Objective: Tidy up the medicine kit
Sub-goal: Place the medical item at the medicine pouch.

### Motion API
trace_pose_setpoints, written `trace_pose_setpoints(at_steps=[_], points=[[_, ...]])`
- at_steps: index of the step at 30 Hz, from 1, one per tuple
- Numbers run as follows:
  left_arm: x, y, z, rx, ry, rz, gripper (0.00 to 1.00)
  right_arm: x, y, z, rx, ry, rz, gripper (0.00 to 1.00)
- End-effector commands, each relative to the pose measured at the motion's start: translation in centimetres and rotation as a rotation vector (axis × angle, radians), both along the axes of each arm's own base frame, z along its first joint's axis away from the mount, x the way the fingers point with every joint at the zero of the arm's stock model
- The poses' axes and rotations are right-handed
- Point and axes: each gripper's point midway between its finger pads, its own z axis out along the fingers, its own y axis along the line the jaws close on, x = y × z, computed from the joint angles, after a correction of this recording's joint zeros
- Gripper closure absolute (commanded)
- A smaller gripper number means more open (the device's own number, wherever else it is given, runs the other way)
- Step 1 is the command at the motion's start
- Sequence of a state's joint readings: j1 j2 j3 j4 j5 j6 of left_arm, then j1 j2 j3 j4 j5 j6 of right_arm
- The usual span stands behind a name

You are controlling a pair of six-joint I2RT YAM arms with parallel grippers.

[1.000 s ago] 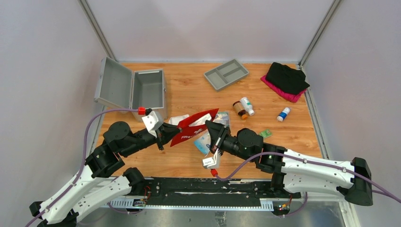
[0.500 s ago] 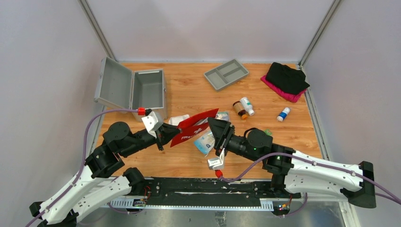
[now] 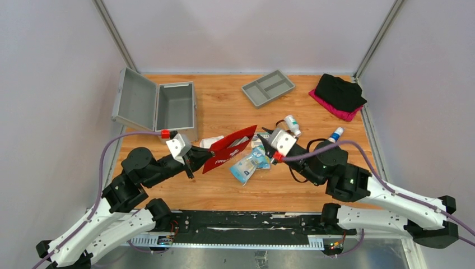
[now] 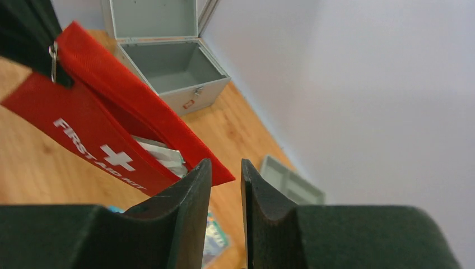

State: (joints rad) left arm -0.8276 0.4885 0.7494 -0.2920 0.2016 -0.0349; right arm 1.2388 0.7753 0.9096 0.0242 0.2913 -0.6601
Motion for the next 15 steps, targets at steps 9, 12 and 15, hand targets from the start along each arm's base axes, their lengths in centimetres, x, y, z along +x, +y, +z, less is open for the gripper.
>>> trace_pose_setpoints(at_steps=[9, 12, 15], points=[[0.2, 0.6, 1.5, -0.057, -0.038, 0.032, 1.0, 0.4, 3.0, -2.4, 0.414, 0.992, 0.01, 0.79], [0.3, 0.6, 1.4, -0.054, -0.037, 0.036, 1.0, -0.1, 4.5, -2.5, 0.383, 1.039, 0.073, 0.79], [0.4, 0.5, 1.4, -0.052, -0.038, 0.037, 1.0, -0.4, 5.8, -2.5, 0.377, 1.066, 0.128, 0.78]])
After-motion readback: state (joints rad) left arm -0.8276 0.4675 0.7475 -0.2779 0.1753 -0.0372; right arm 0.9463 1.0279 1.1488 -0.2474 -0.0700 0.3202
